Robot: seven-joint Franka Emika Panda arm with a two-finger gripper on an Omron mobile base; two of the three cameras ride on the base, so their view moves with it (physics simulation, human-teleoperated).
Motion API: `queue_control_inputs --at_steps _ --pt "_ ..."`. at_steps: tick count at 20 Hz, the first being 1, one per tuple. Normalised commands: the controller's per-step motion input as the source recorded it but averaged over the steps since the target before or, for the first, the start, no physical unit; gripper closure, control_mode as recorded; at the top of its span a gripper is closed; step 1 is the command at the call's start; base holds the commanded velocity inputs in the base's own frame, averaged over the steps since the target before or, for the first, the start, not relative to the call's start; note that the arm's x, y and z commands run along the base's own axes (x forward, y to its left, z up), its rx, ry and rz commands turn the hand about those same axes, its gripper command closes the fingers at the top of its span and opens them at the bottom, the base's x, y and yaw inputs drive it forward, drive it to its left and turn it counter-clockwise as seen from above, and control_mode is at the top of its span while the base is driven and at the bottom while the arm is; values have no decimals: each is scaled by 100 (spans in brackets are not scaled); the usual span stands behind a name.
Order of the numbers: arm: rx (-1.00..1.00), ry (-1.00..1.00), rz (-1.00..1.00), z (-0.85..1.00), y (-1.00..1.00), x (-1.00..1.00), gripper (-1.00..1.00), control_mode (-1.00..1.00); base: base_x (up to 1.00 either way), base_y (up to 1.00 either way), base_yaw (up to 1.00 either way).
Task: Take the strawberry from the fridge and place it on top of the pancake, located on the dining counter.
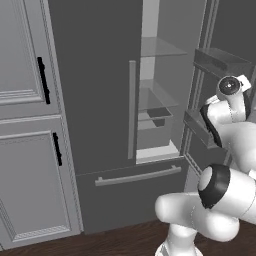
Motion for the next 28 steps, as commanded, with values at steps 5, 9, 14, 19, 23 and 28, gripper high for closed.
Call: queue_control_inputs --at_steps 5,9,14,19,23,28 --pt "1 -3 0 0 -46 -16 -100 -100 0 0 0" --pt "4 -2 6 0 14 -60 -100 -100 0 0 0" --pt "16 10 5 0 60 -15 -100 -100 0 0 0" --pt "28 2 5 -1 75 0 -100 -100 0 0 0" --pt "24 0 1 0 83 0 -100 -100 0 0 0" --pt "20 0 0 0 82 0 -100 -100 0 0 0"
